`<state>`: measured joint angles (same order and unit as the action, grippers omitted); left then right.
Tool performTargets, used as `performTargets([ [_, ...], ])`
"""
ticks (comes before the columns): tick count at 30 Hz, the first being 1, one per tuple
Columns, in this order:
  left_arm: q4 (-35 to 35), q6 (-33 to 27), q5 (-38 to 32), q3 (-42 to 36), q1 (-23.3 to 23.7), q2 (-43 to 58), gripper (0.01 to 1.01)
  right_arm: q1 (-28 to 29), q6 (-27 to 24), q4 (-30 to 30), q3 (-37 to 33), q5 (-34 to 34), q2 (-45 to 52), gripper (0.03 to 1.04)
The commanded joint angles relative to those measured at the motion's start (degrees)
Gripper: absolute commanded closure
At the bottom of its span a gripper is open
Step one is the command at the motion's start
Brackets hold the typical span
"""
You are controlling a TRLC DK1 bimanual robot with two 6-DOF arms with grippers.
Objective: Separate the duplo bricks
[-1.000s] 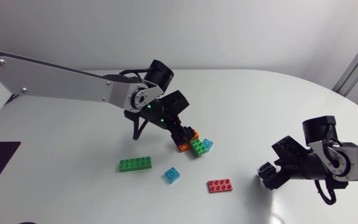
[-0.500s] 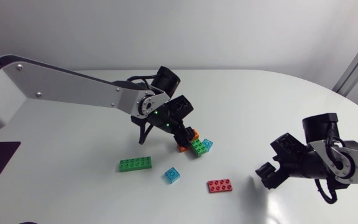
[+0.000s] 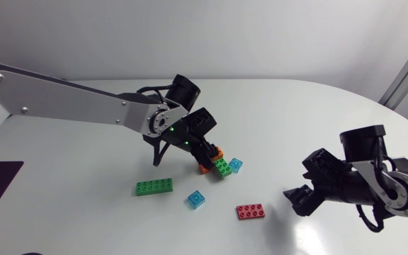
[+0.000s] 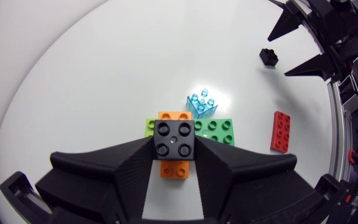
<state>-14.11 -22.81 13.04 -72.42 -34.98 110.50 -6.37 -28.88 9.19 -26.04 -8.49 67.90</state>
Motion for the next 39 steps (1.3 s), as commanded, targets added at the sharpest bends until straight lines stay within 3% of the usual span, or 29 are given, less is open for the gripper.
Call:
performTargets([
  [1, 0.8, 0.9, 0.1, 1.7, 1.0, -3.5, 0.741, -2.1, 2.3, 1.9, -0.9, 0.4, -1.6, 0.09],
  [18, -2.3, 18.9, 8.4, -3.6, -0.5, -5.2, 0.741, -14.5, 12.8, 1.3, -7.9, 4.5, -4.4, 0.10],
  [25, -2.3, 22.4, 9.0, -4.6, -1.3, -5.5, 0.741, -19.7, 14.1, -0.9, -9.5, 8.0, -3.9, 0.10],
  [39, -2.4, 26.3, 10.9, -7.0, -4.1, -5.4, 0.741, -21.4, 14.6, -4.6, -10.9, 8.9, -0.4, 0.10],
])
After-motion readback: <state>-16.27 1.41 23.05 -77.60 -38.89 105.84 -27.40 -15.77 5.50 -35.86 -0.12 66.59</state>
